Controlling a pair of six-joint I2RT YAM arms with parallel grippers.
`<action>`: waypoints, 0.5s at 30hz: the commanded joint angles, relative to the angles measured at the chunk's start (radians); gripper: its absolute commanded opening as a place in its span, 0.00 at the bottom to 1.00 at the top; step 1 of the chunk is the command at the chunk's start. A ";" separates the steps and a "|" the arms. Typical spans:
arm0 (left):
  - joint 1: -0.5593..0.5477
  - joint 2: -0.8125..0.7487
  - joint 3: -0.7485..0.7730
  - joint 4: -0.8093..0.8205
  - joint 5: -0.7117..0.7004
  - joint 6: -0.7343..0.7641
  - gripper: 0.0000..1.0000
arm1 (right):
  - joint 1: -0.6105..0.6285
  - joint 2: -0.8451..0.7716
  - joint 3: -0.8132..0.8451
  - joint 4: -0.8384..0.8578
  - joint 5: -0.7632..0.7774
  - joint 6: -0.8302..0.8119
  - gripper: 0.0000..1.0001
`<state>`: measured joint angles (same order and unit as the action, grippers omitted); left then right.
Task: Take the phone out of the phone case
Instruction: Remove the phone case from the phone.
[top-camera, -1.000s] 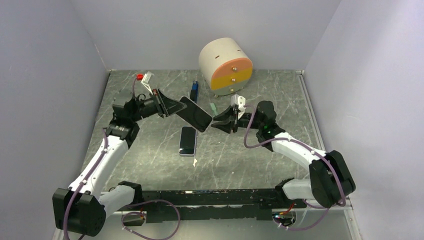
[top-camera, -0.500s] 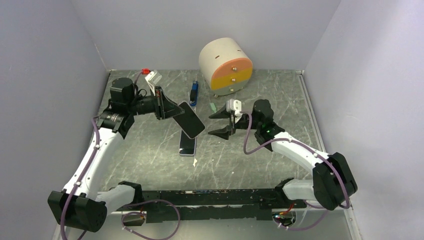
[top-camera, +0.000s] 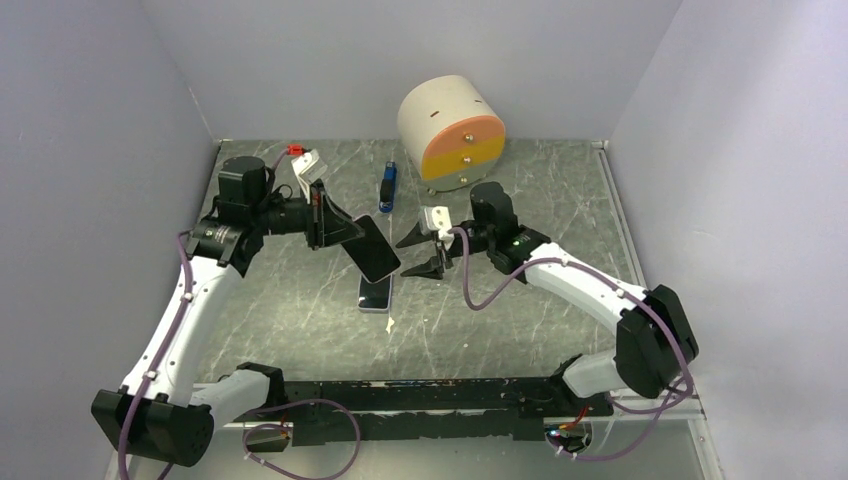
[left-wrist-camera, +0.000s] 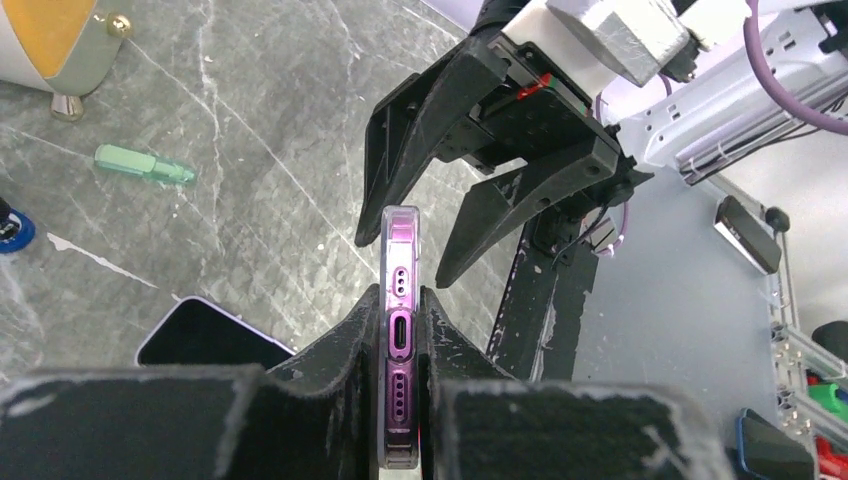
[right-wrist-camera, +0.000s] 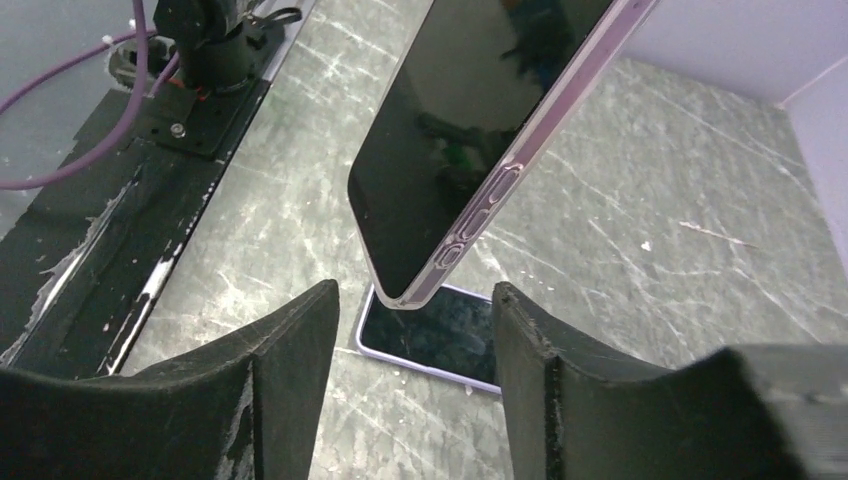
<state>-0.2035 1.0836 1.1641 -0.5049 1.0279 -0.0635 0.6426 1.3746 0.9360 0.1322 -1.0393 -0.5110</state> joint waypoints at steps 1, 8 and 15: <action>0.001 -0.039 0.058 -0.010 0.067 0.104 0.02 | 0.016 0.030 0.093 -0.156 -0.047 -0.153 0.58; 0.001 -0.038 0.071 -0.048 0.096 0.151 0.03 | 0.045 0.074 0.163 -0.261 -0.050 -0.229 0.53; 0.001 -0.033 0.074 -0.067 0.125 0.163 0.03 | 0.064 0.111 0.214 -0.339 -0.044 -0.279 0.44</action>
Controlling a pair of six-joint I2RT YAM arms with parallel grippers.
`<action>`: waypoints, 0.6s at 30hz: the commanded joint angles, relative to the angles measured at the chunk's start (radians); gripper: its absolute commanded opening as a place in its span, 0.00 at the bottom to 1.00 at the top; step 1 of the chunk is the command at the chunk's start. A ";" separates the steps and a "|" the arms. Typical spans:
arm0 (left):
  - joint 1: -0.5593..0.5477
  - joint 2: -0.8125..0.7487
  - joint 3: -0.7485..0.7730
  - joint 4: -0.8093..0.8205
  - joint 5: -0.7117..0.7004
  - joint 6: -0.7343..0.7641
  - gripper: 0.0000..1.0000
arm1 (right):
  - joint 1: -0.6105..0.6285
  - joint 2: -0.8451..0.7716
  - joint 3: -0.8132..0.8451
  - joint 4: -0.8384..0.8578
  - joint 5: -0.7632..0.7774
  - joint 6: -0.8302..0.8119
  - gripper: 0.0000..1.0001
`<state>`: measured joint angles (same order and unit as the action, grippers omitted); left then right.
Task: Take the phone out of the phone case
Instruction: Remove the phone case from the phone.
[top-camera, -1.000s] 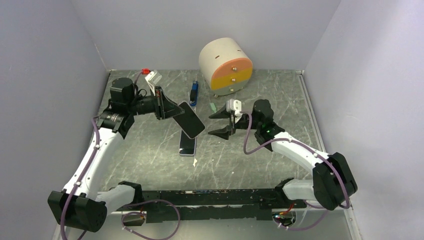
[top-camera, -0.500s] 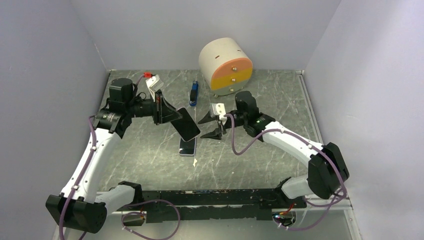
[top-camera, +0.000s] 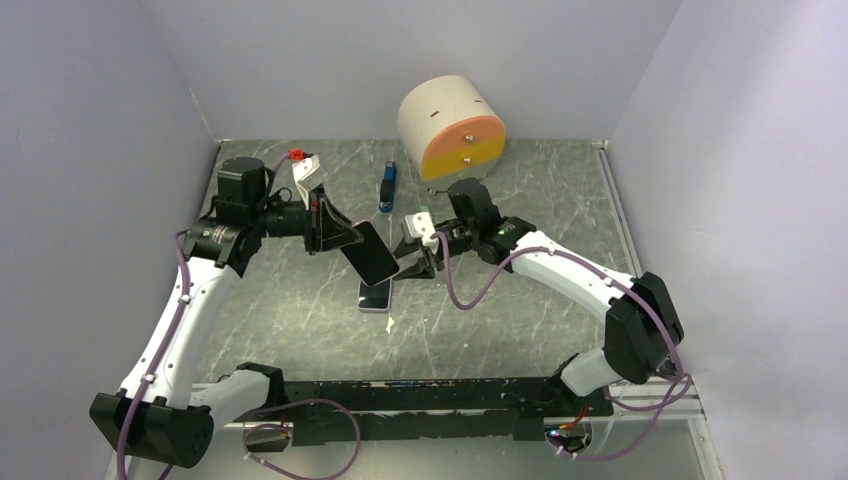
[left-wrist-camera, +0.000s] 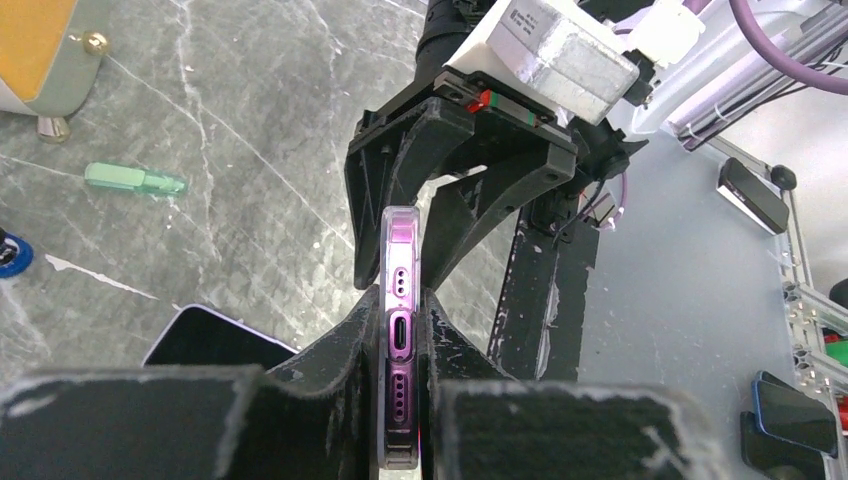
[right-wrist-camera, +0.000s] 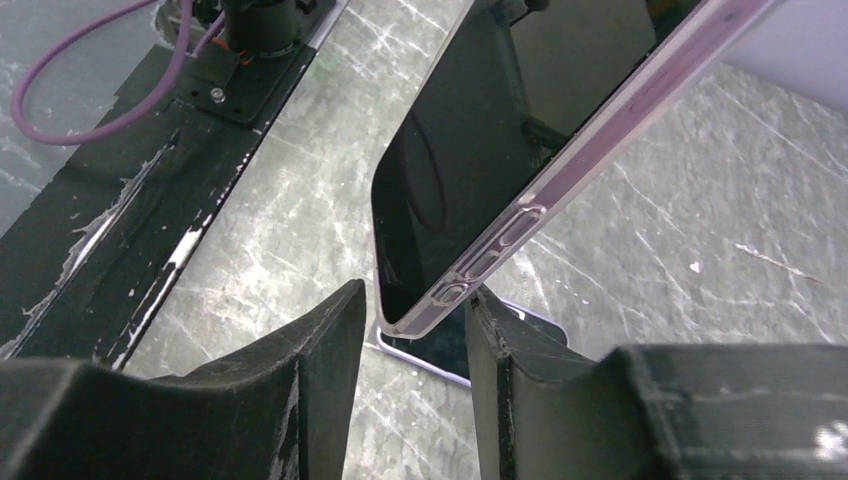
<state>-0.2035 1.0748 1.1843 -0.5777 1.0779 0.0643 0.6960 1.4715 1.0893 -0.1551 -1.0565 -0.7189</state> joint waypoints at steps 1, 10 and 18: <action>0.001 -0.022 0.056 0.001 0.078 0.035 0.03 | 0.011 0.016 0.064 -0.061 -0.027 -0.082 0.42; 0.001 0.036 0.158 -0.121 0.078 0.064 0.03 | 0.051 0.024 0.103 -0.174 0.031 -0.268 0.18; 0.001 0.112 0.245 -0.200 0.123 0.079 0.02 | 0.120 0.081 0.211 -0.344 0.143 -0.451 0.15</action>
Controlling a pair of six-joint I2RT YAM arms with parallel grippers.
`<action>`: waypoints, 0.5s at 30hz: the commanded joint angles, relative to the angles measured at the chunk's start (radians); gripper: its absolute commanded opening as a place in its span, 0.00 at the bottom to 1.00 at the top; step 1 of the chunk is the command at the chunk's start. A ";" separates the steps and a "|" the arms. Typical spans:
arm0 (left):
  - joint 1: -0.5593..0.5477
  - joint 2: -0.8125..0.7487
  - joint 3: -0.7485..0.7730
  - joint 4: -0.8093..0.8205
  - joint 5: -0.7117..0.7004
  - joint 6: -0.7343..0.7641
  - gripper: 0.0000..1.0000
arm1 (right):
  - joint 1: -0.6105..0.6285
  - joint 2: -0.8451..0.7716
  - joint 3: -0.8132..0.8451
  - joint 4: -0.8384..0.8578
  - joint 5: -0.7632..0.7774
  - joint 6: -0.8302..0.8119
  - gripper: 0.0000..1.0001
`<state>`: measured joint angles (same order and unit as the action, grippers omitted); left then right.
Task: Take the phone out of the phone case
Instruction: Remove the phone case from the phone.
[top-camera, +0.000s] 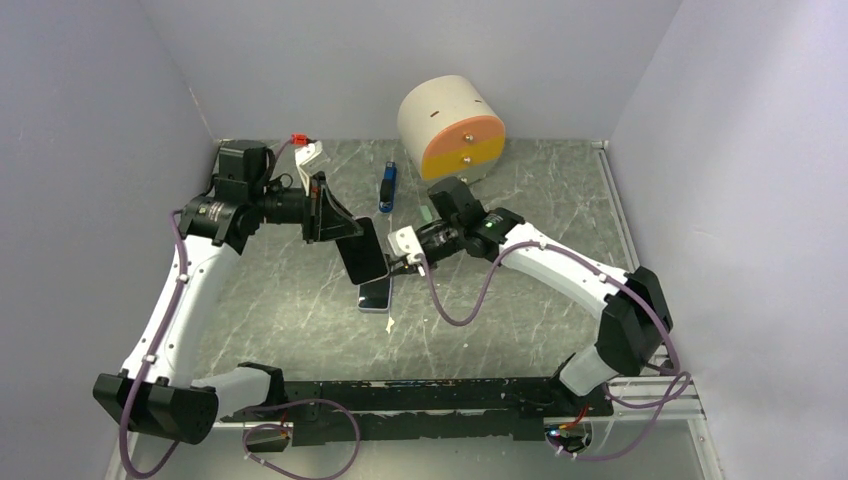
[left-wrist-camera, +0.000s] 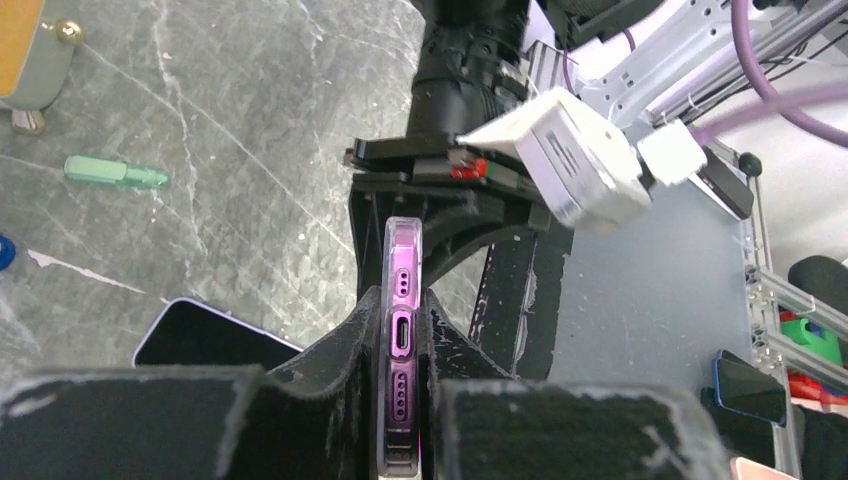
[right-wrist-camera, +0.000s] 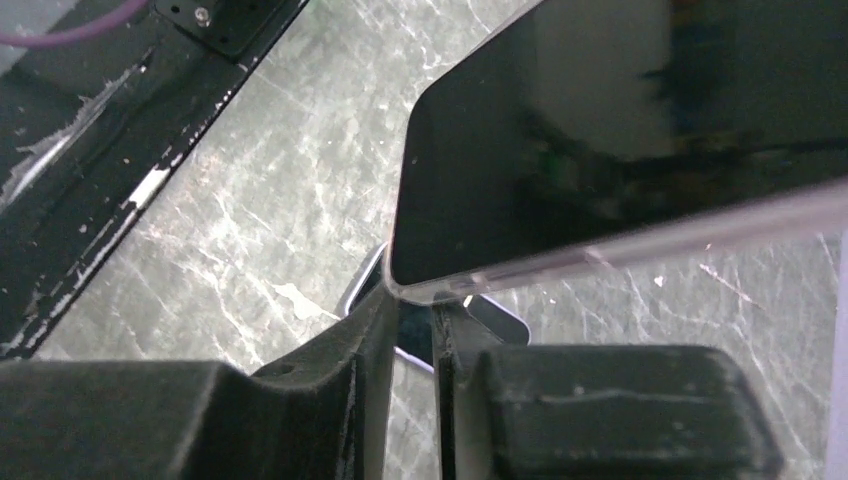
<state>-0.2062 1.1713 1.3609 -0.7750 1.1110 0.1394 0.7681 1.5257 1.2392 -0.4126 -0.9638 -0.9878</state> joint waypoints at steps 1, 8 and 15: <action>0.004 0.017 0.069 -0.006 0.101 0.006 0.03 | 0.054 0.028 0.063 -0.089 0.063 -0.196 0.14; 0.004 -0.024 0.020 0.019 0.124 0.010 0.03 | 0.060 -0.002 0.009 0.070 0.081 -0.128 0.06; 0.004 -0.125 -0.044 0.064 0.016 0.046 0.03 | 0.056 -0.034 -0.060 0.121 0.077 -0.070 0.33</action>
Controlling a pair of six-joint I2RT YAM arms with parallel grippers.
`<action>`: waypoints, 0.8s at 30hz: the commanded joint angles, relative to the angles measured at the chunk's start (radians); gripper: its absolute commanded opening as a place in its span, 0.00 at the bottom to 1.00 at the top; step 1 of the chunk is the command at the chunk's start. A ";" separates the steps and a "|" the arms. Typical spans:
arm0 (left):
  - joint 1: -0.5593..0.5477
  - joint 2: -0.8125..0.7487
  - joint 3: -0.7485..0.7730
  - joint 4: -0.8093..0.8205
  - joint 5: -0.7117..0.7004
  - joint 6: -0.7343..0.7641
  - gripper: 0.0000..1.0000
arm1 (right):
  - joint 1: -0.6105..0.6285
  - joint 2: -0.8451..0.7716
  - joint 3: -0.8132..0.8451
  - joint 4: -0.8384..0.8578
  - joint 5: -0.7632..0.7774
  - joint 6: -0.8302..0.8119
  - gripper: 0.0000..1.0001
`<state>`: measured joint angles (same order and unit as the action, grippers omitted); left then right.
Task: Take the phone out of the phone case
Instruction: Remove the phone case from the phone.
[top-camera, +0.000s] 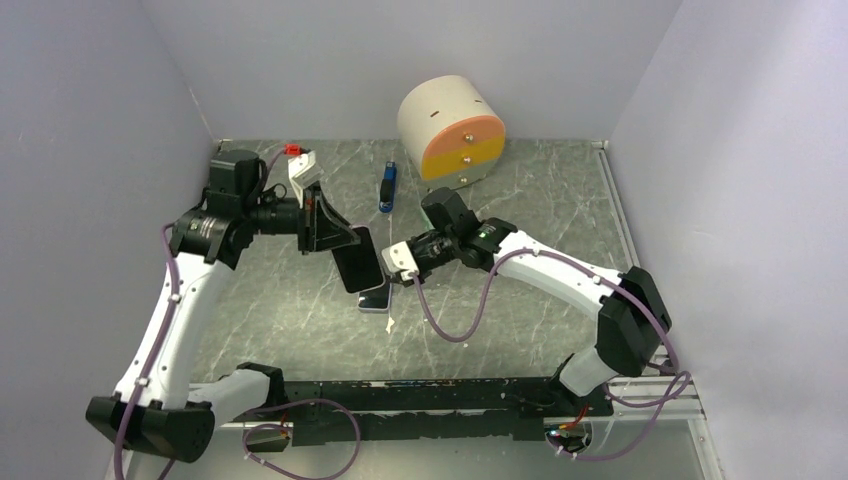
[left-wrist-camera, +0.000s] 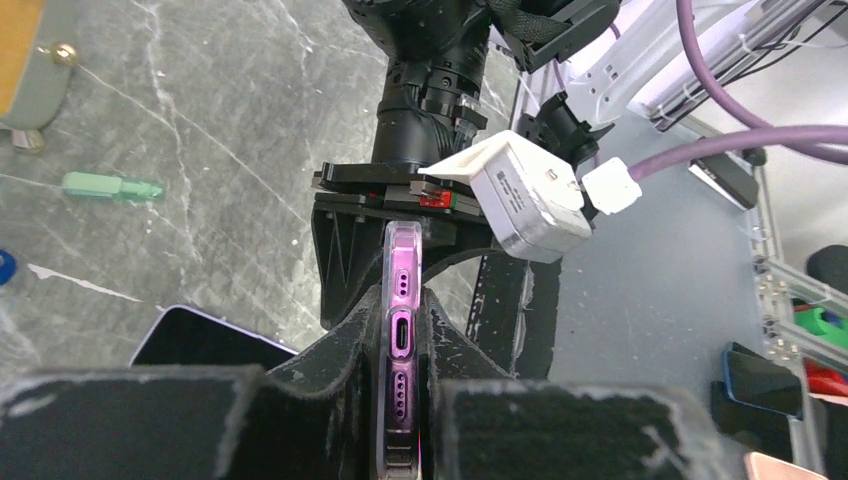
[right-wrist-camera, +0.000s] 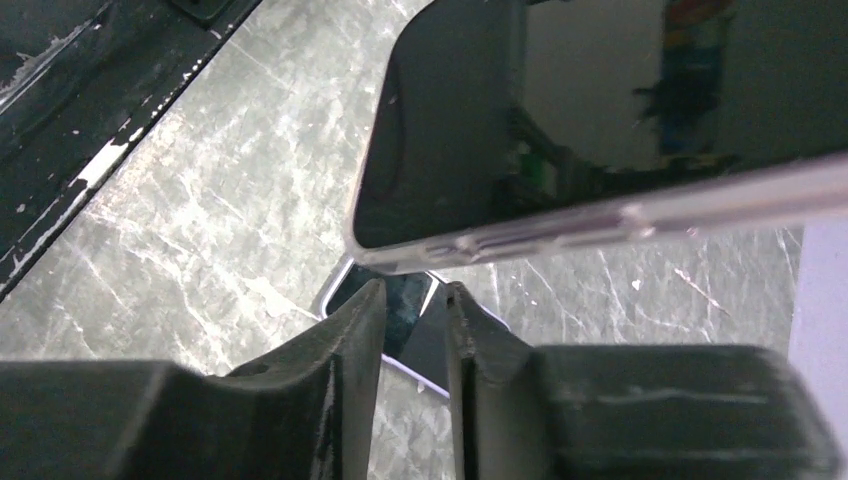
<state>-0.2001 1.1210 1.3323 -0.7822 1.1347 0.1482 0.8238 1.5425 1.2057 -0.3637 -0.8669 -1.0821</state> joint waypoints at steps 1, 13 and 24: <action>-0.002 -0.083 -0.021 0.073 -0.013 0.039 0.02 | 0.001 -0.053 -0.030 0.068 -0.024 0.033 0.38; -0.002 -0.115 -0.065 0.116 0.045 0.040 0.02 | -0.011 -0.080 -0.051 0.179 -0.124 0.199 0.53; -0.002 -0.117 -0.094 0.165 0.025 0.012 0.02 | -0.011 -0.064 -0.024 0.151 -0.185 0.210 0.47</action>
<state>-0.2005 1.0290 1.2331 -0.6910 1.1248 0.1699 0.8162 1.4921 1.1366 -0.2272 -0.9894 -0.8780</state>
